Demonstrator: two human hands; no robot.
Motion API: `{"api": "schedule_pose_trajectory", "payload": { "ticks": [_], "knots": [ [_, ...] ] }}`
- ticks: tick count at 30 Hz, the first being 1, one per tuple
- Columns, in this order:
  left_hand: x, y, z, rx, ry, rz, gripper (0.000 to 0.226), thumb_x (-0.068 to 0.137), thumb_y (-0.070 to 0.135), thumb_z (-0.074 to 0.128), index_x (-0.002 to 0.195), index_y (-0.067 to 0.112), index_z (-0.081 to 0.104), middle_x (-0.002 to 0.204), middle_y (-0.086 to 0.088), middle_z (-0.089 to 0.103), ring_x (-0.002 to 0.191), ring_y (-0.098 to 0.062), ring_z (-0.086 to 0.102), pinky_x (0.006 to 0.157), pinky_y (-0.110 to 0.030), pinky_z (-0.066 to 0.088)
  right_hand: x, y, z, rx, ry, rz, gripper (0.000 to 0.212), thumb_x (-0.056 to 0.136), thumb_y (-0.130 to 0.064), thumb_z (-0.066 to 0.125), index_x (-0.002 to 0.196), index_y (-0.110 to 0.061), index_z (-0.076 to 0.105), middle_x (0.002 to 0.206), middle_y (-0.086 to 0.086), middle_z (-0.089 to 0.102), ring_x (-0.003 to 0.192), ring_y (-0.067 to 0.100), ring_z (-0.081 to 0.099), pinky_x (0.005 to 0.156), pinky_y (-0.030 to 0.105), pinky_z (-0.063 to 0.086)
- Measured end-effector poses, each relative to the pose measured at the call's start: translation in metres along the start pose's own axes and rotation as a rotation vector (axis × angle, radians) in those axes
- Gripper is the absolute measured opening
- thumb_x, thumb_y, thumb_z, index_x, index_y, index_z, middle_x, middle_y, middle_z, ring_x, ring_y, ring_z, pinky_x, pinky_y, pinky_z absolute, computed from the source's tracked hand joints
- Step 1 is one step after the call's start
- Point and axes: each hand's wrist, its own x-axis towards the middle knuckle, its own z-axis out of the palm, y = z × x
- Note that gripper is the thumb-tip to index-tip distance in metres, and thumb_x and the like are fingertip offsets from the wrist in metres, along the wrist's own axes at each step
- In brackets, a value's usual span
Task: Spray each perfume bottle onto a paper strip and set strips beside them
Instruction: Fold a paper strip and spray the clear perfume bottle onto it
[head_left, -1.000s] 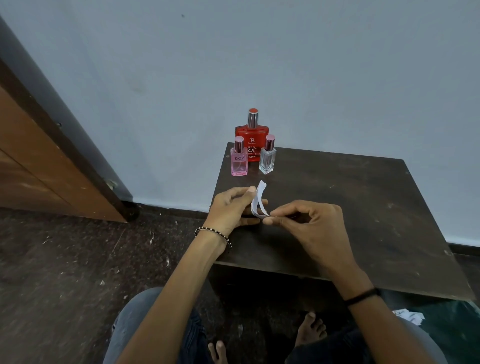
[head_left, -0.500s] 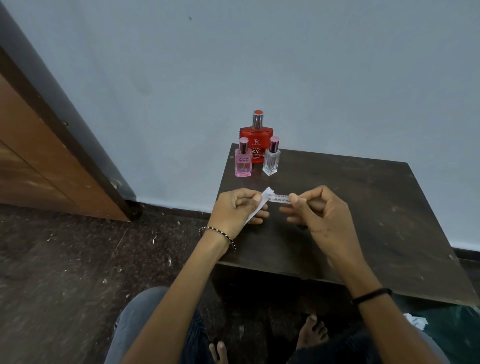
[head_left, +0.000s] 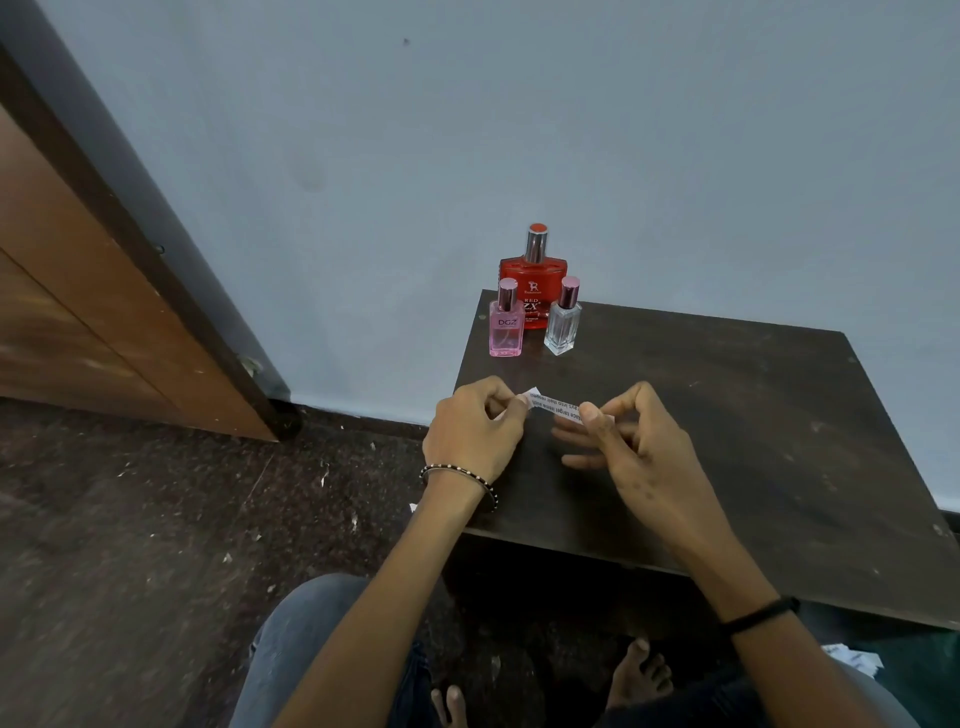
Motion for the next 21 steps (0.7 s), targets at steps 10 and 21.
{"api": "schedule_pose_trajectory", "payload": {
  "ticks": [10,21],
  "knots": [
    [-0.005,0.006,0.005,0.093,0.021,-0.084,0.021,0.086,0.034,0.062,0.072,0.019,0.065,0.067,0.005,0.065,0.068,-0.017,0.060,0.054,-0.023,0.037,-0.012,-0.006,0.007,-0.217,0.008,-0.061,0.013,0.097,-0.033,0.055,0.089,-0.026,0.047,0.085,0.001,0.075,0.080,-0.001,0.074,0.060,0.021,0.061],
    [-0.006,0.010,0.009,0.128,0.006,-0.127,0.024,0.082,0.038,0.062,0.072,0.017,0.066,0.068,0.005,0.065,0.069,-0.019,0.061,0.057,-0.025,0.040,-0.014,-0.029,0.007,-0.785,-0.180,-0.121,0.016,0.102,-0.035,0.042,0.094,-0.021,0.036,0.072,-0.002,0.062,0.050,0.011,0.053,0.048,0.028,0.044]
  ]
}}
